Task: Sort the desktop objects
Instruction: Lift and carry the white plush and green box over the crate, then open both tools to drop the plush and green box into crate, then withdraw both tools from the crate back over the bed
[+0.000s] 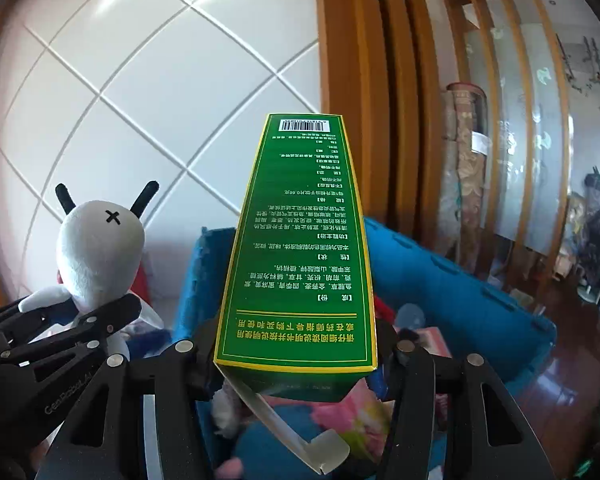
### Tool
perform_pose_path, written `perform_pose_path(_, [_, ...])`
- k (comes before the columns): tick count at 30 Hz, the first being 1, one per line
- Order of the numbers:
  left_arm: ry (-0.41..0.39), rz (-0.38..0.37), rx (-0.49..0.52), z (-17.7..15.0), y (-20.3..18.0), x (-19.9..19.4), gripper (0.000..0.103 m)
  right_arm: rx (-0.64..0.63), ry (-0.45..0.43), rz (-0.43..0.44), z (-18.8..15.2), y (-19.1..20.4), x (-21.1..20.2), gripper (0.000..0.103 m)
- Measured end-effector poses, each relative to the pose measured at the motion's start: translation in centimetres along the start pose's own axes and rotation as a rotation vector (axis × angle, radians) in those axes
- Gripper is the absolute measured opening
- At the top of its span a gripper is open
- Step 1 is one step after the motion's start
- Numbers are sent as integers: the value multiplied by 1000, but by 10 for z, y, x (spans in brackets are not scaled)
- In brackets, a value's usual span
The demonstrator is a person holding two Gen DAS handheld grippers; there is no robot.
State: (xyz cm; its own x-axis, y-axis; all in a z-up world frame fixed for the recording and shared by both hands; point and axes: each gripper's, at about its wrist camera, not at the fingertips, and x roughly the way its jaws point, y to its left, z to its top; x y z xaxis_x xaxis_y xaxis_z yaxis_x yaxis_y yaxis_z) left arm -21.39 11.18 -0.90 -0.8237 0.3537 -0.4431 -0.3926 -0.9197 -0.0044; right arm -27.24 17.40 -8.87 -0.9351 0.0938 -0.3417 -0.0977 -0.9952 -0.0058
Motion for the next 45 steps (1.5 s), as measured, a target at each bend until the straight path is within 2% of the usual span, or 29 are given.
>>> perform_pose_path(5, [51,-12,25,3,-51,10,33,9,16,-11,21,-74,-23,53])
perform_pose_path(6, [58,-11,34,2,-57,12,33,9,22,-13,34,-97,-47,53])
perform_pose_path(10, [81,6,41,1,-68,18,33,19,54,-21,38,-138,-57,54])
perform_pose_path(11, [87,12,37,1,-69,19,33,19,64,4,39,-148,-61,54])
perform_pose_path(14, [108,19,28,-1,-70,23,35,25,84,6,36,-166,-50,53])
perform_pose_path(15, [115,18,22,-2,-70,23,41,22,89,7,35,-168,-48,53])
perform_pose_path(16, [118,18,15,-2,-70,23,51,13,99,11,35,-169,-45,54])
perform_pose_path(17, [114,17,12,-2,-70,23,57,5,111,10,32,-167,-43,59])
perform_pose_path(18, [103,18,13,-3,-70,20,70,5,112,7,32,-168,-42,63])
perform_pose_path(19, [91,22,18,-3,-71,18,78,9,113,10,30,-167,-42,76])
perform_pose_path(20, [80,26,25,-3,-71,15,80,13,111,11,27,-165,-45,90])
perform_pose_path(22, [68,28,32,-3,-70,10,81,20,102,-5,26,-167,-51,101])
perform_pose_path(26, [81,24,6,-6,-59,3,83,40,94,-12,28,-170,-67,103])
perform_pose_path(29, [74,49,-12,-11,-43,-10,85,71,85,-21,33,-175,-80,103])
perform_pose_path(31, [55,76,-25,-14,-29,-23,97,89,69,-16,34,-170,-92,103])
perform_pose_path(32, [39,90,-34,-15,-21,-31,99,93,61,-10,35,-166,-99,103])
perform_pose_path(36, [-21,182,-58,-21,15,-64,100,67,24,16,37,-133,-131,103])
perform_pose_path(41, [-41,229,-81,-35,63,-107,101,28,7,50,26,-75,-179,103])
perform_pose_path(43, [-16,222,-88,-42,83,-121,102,30,9,63,20,-52,-198,103])
perform_pose_path(45, [1,174,-99,-49,101,-133,102,34,17,71,16,-32,-214,103])
